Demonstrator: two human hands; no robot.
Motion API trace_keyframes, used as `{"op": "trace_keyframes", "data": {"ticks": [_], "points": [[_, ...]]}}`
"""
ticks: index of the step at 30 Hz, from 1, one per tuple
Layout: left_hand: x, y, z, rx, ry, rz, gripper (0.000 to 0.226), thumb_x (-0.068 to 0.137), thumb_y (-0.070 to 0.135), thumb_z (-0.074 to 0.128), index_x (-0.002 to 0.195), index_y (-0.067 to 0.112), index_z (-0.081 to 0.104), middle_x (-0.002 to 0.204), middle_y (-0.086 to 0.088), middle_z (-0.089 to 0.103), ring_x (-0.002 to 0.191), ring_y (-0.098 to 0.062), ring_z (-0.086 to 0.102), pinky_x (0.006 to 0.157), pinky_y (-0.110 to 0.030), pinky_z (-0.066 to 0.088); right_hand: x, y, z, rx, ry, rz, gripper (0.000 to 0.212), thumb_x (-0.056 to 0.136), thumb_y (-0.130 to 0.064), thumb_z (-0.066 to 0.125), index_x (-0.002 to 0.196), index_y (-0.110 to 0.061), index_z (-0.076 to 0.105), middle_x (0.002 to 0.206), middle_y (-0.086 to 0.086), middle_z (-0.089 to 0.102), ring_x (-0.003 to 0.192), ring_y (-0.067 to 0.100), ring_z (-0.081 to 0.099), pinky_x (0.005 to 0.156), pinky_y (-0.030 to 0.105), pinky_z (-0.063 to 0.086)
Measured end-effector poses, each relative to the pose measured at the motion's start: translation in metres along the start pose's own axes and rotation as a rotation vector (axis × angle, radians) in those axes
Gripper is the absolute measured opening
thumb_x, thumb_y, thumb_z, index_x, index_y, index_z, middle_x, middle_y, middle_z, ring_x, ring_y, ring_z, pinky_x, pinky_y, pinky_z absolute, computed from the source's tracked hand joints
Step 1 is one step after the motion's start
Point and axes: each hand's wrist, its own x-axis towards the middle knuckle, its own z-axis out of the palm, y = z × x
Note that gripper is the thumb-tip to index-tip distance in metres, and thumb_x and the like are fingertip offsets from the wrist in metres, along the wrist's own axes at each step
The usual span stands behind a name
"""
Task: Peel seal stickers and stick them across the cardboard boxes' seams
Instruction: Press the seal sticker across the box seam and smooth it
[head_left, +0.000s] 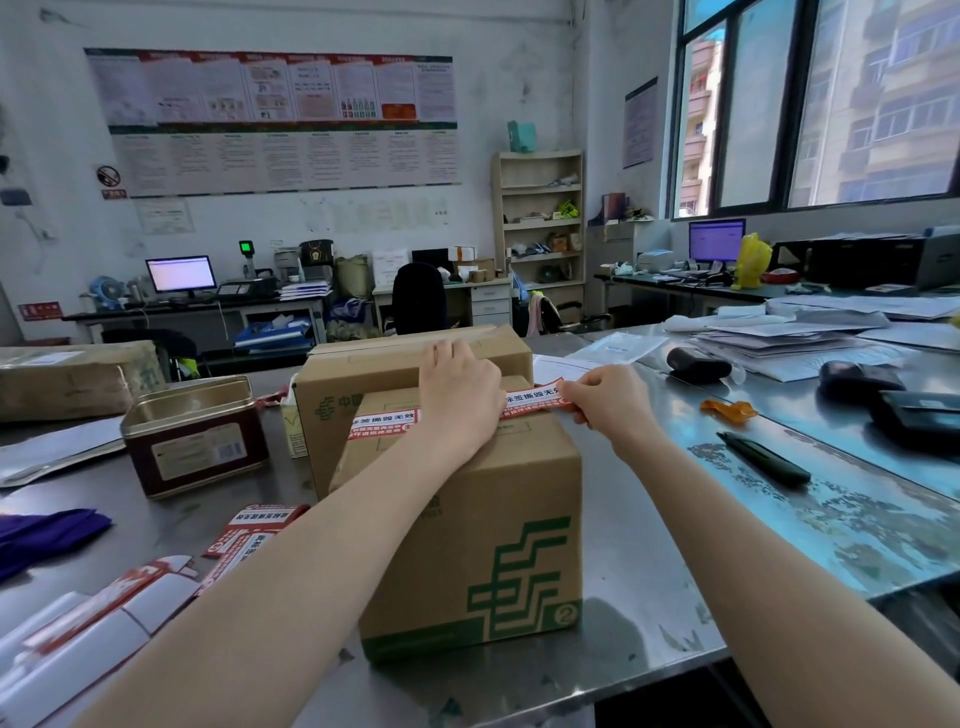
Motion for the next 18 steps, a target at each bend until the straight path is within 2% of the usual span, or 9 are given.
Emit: {"op": "trace_keyframes", "data": {"ticks": [5,8,10,12,15,18], "points": [[0.001,-0.002,-0.005,0.023,-0.033,-0.062,0.039,0.088,0.043,0.052,0.101,0.008,0.061,0.117,-0.014,0.054,0.111,-0.031,0.044,0.098,-0.038,0.032,0.000,0.004,0.001,-0.004,-0.005,0.009,0.030,0.091,-0.021,0.060,0.064,-0.009,0.064,0.055,-0.003,0.058,0.046,0.004,0.048,0.045,0.016,0.036],[-0.001,-0.006,-0.005,-0.028,-0.067,-0.112,0.054,0.086,0.049,0.054,0.118,0.006,0.049,0.126,-0.015,0.049,0.118,-0.031,0.043,0.100,-0.039,0.034,0.000,0.005,0.002,0.004,-0.006,0.014,0.029,0.091,-0.022,0.060,0.065,-0.009,0.064,0.057,-0.003,0.060,0.047,0.005,0.049,0.046,0.016,0.037],[-0.003,-0.008,-0.004,-0.089,-0.089,-0.040,0.055,0.091,0.045,0.050,0.131,0.008,0.041,0.138,-0.014,0.041,0.128,-0.030,0.037,0.106,-0.042,0.030,0.000,0.005,0.003,0.003,-0.008,0.012,0.029,0.091,-0.022,0.060,0.064,-0.011,0.063,0.058,-0.003,0.060,0.048,0.005,0.050,0.047,0.016,0.038],[-0.006,-0.007,-0.009,-0.217,-0.236,0.098,0.059,0.096,0.048,0.036,0.144,0.013,0.028,0.153,-0.010,0.024,0.141,-0.026,0.021,0.113,-0.045,0.021,0.000,0.006,0.002,0.021,-0.011,0.017,0.029,0.090,-0.021,0.060,0.064,-0.011,0.063,0.059,-0.002,0.061,0.048,0.006,0.050,0.048,0.016,0.040],[-0.012,-0.002,-0.019,-0.421,-0.580,0.245,0.068,0.096,0.058,0.013,0.150,0.018,0.016,0.159,-0.001,0.012,0.146,-0.016,0.009,0.118,-0.042,0.012,0.000,0.010,0.002,0.051,-0.006,0.016,0.030,0.090,-0.019,0.061,0.061,-0.010,0.062,0.058,-0.002,0.062,0.047,0.007,0.051,0.049,0.018,0.041],[-0.016,-0.004,-0.017,-0.367,-0.650,0.298,0.078,0.089,0.067,0.008,0.151,0.020,0.007,0.160,0.002,0.005,0.147,-0.013,0.004,0.119,-0.041,0.008,-0.001,0.012,0.002,0.061,-0.008,0.010,0.030,0.090,-0.020,0.061,0.062,-0.009,0.062,0.057,-0.001,0.061,0.046,0.008,0.051,0.047,0.018,0.039]]}}
